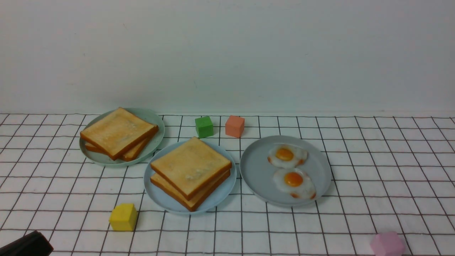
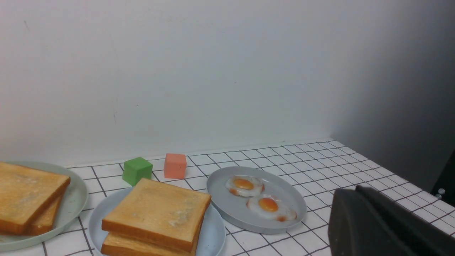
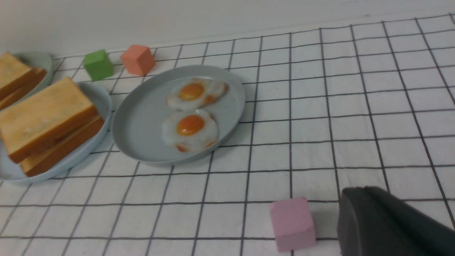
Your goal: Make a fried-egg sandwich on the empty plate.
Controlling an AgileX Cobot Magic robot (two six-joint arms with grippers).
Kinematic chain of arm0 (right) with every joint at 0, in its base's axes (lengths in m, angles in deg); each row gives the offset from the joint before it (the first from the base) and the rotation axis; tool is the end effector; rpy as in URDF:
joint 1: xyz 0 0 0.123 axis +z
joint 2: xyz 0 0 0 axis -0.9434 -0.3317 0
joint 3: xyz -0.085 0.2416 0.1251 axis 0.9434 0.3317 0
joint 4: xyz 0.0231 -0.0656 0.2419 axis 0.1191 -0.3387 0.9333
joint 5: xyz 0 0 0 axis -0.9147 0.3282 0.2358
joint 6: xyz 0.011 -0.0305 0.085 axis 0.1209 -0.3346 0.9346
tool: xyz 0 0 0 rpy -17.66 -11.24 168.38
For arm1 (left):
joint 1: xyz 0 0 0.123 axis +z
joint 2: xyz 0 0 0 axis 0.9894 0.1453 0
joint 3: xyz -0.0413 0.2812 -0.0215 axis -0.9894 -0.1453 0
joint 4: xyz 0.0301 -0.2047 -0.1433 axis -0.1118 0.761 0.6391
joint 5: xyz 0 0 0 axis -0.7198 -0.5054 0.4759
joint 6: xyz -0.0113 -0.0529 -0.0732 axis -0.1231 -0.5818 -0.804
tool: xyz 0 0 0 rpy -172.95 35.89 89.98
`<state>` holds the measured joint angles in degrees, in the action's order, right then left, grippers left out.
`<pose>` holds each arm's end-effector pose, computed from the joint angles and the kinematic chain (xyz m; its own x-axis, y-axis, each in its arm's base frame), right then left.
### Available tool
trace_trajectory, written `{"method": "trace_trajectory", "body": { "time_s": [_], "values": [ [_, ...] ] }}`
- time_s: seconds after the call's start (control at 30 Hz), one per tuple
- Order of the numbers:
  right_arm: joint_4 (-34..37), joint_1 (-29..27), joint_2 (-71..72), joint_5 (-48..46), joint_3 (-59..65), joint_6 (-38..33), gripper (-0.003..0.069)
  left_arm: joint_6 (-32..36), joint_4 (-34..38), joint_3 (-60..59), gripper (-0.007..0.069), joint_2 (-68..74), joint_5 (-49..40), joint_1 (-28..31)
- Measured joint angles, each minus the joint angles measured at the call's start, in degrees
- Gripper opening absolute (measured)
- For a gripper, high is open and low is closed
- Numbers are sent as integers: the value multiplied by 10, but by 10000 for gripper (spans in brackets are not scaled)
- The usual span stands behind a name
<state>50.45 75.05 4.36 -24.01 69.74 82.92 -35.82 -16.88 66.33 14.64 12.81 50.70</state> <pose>0.0687 0.0113 0.2349 -0.3578 0.1429 -0.9228 -0.0787 0.9801 0.1823 0.0415 -0.0294 0.2566 -0.0449 -0.2452 -0.9684 0.5546 0.8002 -0.2284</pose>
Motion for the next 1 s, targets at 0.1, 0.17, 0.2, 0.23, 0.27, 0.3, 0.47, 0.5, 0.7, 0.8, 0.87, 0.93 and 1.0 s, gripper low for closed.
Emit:
{"method": "trace_trajectory", "body": {
  "time_s": [0.1, 0.17, 0.2, 0.23, 0.27, 0.3, 0.47, 0.5, 0.7, 0.8, 0.87, 0.93, 1.0],
  "values": [
    [0, -12, 67, 39, 81, 0, 1, 0, 0, 0, -13, 0, 0, 0],
    [0, -15, 113, 47, 123, 0, 1, 0, 0, 0, -13, 0, 0, 0],
    [0, -15, 127, 41, 132, 0, 2, 0, 0, 0, -11, 0, 0, 0],
    [-3, -16, 138, 24, 137, 0, 3, 0, 0, 0, -10, 0, 0, 0],
    [-5, -16, 142, 21, 137, 0, 2, 0, 0, 0, -10, -1, 0, 0],
    [-7, -16, 144, 18, 136, 0, 2, 0, 0, 0, -10, 0, -1, 0],
    [-10, -16, 145, 11, 135, 0, 4, 0, 0, 0, -5, -1, -2, 0],
    [-10, -16, 145, 11, 135, 0, 4, 0, 0, 0, -4, -2, -2, 0],
    [-10, -16, 145, 11, 135, 1, 6, 0, 0, 0, 0, -2, -4, 0],
    [-10, -16, 145, 10, 135, 1, 9, 0, 0, 0, 4, -2, -4, 0],
    [-10, -16, 145, 10, 135, 1, 11, 0, 0, 0, 6, -2, -4, 0],
    [-10, -16, 145, 10, 135, 1, 12, 0, 0, 0, 8, -2, -5, 0],
    [-10, -16, 145, 10, 135, 1, 14, 0, 0, 0, 11, -2, -7, 0]
  ]
}}
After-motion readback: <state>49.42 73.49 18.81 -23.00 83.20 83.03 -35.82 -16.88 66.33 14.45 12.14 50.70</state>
